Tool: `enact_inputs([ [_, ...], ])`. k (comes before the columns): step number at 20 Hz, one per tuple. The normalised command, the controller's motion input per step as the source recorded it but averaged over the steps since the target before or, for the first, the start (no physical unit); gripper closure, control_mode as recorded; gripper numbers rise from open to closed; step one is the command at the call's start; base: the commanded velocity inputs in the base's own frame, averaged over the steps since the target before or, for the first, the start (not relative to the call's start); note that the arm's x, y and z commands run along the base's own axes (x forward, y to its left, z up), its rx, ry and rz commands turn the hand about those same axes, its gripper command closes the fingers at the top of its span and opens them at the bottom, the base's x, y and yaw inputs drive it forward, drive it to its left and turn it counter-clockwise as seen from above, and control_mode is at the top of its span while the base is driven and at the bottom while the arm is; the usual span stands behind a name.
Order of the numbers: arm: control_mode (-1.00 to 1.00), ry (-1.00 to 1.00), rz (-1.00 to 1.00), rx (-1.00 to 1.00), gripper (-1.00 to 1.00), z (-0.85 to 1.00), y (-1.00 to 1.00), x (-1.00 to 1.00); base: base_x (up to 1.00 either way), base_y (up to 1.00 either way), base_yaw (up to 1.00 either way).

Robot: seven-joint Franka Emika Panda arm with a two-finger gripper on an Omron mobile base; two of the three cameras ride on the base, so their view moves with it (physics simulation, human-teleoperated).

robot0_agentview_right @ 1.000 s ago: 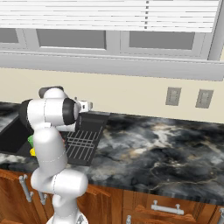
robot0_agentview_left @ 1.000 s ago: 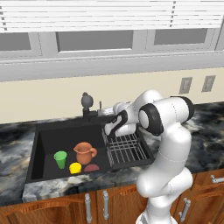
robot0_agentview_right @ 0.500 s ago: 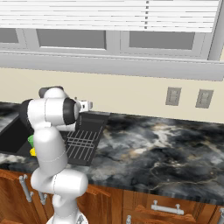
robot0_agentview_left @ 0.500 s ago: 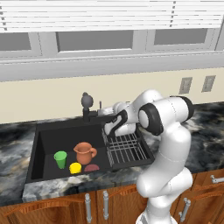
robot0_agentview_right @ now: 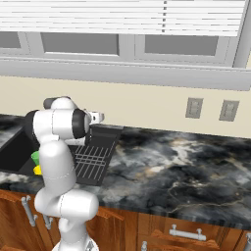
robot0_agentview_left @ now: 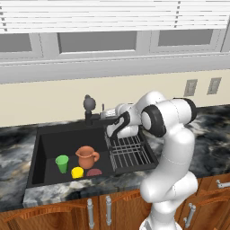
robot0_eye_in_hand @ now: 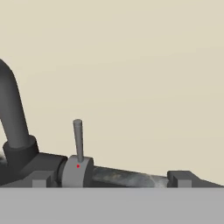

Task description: Pick the cup and cup and place them in the sink. Then turn on the water.

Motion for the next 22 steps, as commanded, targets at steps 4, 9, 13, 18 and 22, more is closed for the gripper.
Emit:
enact_inputs([
  [4,-1.0,0.0,0.0,0.0,-1.0,0.0,0.04,0.06,0.0,0.0,0.0],
  [9,-1.0,0.0,0.0,0.0,-1.0,0.0,0.2,0.0,0.0,0.0,0.0],
  [13,-1.0,0.0,0.0,0.0,-1.0,0.0,0.22,0.0,0.0,0.0,0.0],
  [18,-1.0,0.0,0.0,0.0,-1.0,0.0,0.1,0.0,0.0,0.0,0.0],
  [22,-1.0,0.0,0.0,0.0,-1.0,0.0,0.07,0.02,0.0,0.0,0.0],
])
